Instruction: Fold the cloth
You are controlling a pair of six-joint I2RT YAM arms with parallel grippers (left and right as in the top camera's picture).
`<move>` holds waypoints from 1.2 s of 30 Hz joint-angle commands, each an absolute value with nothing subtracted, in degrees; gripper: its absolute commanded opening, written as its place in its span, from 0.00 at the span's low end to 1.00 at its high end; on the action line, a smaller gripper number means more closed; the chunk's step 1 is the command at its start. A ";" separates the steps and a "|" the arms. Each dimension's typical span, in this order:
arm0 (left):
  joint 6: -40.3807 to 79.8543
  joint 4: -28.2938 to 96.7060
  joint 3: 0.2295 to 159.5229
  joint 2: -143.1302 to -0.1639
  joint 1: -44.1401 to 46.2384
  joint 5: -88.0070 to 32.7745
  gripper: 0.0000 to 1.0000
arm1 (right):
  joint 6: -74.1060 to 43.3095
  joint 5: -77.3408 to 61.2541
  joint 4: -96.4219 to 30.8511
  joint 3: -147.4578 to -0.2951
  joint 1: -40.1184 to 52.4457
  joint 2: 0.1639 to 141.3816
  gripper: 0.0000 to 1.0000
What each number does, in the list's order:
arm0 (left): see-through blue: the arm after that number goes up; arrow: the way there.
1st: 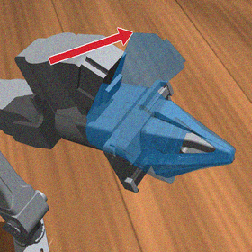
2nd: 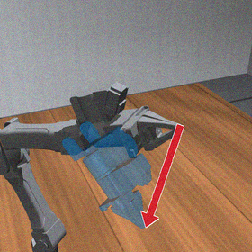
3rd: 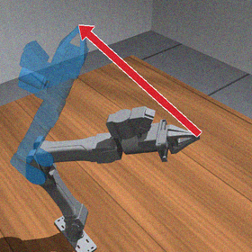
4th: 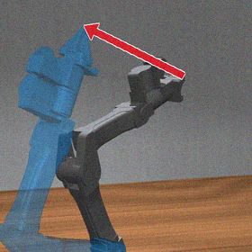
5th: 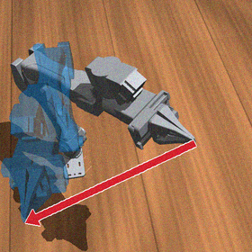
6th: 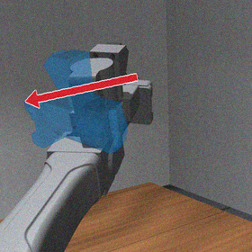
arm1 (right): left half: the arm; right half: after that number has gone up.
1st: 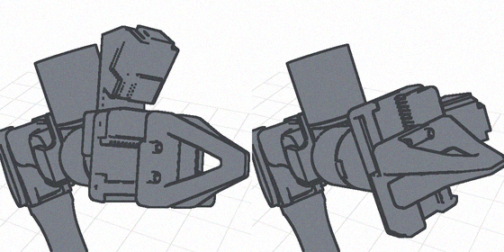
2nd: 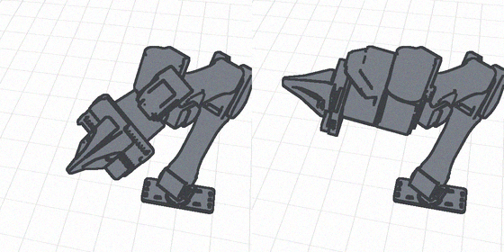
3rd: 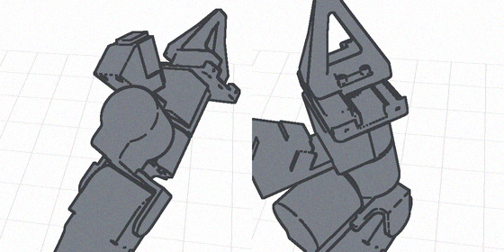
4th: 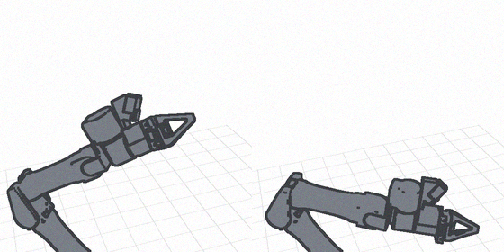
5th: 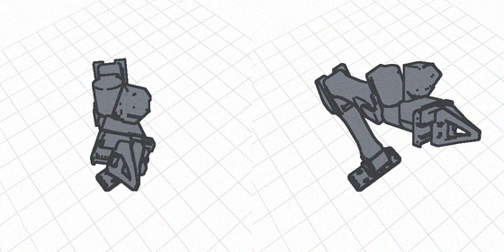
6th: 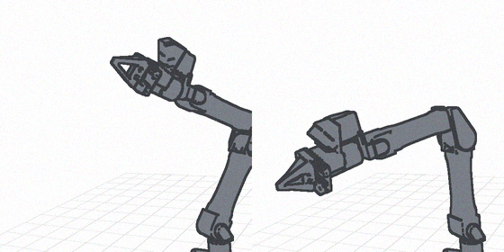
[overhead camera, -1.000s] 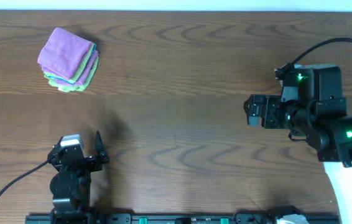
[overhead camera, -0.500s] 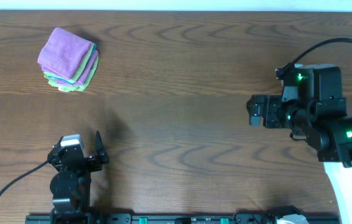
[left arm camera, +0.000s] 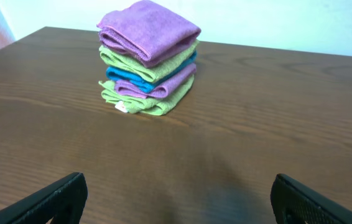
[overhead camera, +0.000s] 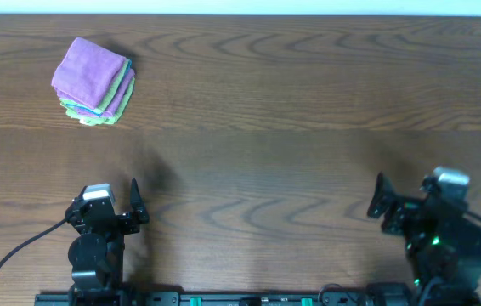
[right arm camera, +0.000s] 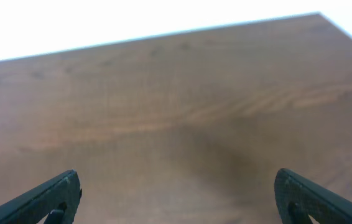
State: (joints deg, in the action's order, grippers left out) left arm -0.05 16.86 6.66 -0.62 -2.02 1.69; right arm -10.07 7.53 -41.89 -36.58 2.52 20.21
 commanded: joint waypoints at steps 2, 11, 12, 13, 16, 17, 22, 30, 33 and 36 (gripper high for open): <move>-0.69 17.30 5.28 -0.25 -1.80 1.48 0.95 | -10.68 7.05 -41.10 -28.21 1.85 12.45 0.99; -0.69 17.30 5.28 -0.25 -1.80 1.48 0.95 | -10.68 7.05 -41.10 -16.91 1.85 3.20 0.99; -0.69 17.30 5.28 -0.25 -1.80 1.48 0.95 | -10.68 7.05 -41.12 -16.10 1.85 2.72 0.99; -0.69 17.30 5.28 -0.25 -1.80 1.48 0.95 | -10.68 7.05 -41.15 -15.25 1.85 2.26 0.99; -0.69 17.30 5.28 -0.25 -1.80 1.48 0.95 | -10.68 7.05 -41.12 -13.32 1.85 1.58 0.99; -0.69 17.30 5.28 -0.25 -1.80 1.48 0.96 | -10.68 7.05 -41.15 -12.78 1.85 1.56 0.99; -0.69 17.32 5.28 -0.25 -1.80 1.48 0.96 | -10.68 7.05 -41.15 -10.59 1.85 0.34 0.99; -0.69 17.30 5.28 -0.25 -1.80 1.48 0.95 | -10.66 7.05 -41.30 -9.30 1.89 0.27 0.99; -0.69 17.30 5.28 -0.25 -1.80 1.48 0.95 | -10.66 7.05 -41.34 -9.30 1.91 0.27 0.99; -0.69 17.30 5.28 -0.25 -1.80 1.48 0.95 | -10.66 7.05 -41.34 -9.30 1.89 0.27 0.99</move>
State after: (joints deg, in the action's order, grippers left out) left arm -0.05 16.82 6.66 -0.58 -2.02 1.69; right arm -10.09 7.14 -41.30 -9.78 2.44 0.95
